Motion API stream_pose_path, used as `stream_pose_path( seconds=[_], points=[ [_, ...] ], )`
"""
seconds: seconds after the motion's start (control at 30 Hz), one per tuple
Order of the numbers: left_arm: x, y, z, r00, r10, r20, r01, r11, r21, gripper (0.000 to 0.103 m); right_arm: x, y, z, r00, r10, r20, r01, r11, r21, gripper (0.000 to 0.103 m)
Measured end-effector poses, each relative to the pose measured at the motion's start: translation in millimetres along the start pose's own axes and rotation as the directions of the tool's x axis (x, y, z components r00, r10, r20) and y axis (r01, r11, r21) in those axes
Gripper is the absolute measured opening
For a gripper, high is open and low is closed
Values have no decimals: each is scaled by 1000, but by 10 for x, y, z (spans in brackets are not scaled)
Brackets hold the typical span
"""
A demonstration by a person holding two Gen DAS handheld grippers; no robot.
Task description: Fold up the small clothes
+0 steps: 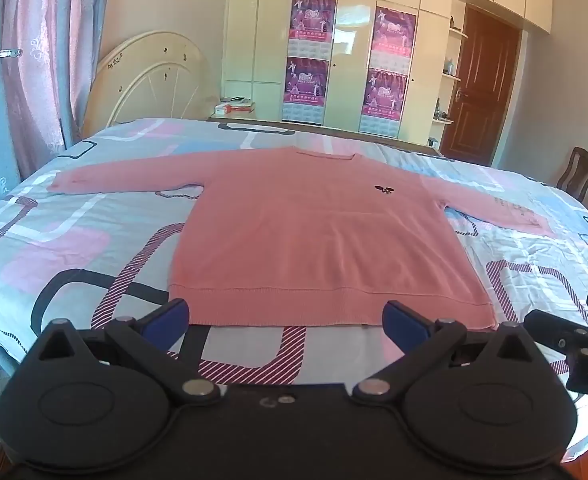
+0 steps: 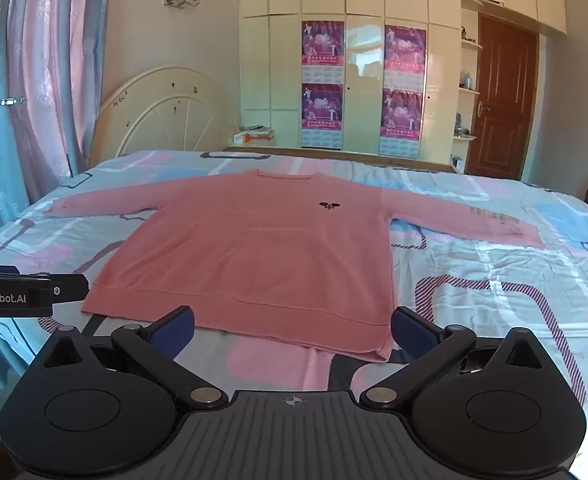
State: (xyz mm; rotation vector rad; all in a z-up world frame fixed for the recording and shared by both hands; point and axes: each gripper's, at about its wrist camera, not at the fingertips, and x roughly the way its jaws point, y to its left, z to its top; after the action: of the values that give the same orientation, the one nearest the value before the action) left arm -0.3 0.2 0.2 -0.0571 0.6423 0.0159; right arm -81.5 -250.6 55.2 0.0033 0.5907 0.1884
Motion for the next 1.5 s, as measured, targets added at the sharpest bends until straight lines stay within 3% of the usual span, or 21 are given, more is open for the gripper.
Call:
stream_pose_path(
  seconds=[1.5],
  points=[
    [-27,28,30,1000,3,3,-3,1000,-8,103,-14,66,86,1000,3,14,-3,1000,-19,103]
  ],
)
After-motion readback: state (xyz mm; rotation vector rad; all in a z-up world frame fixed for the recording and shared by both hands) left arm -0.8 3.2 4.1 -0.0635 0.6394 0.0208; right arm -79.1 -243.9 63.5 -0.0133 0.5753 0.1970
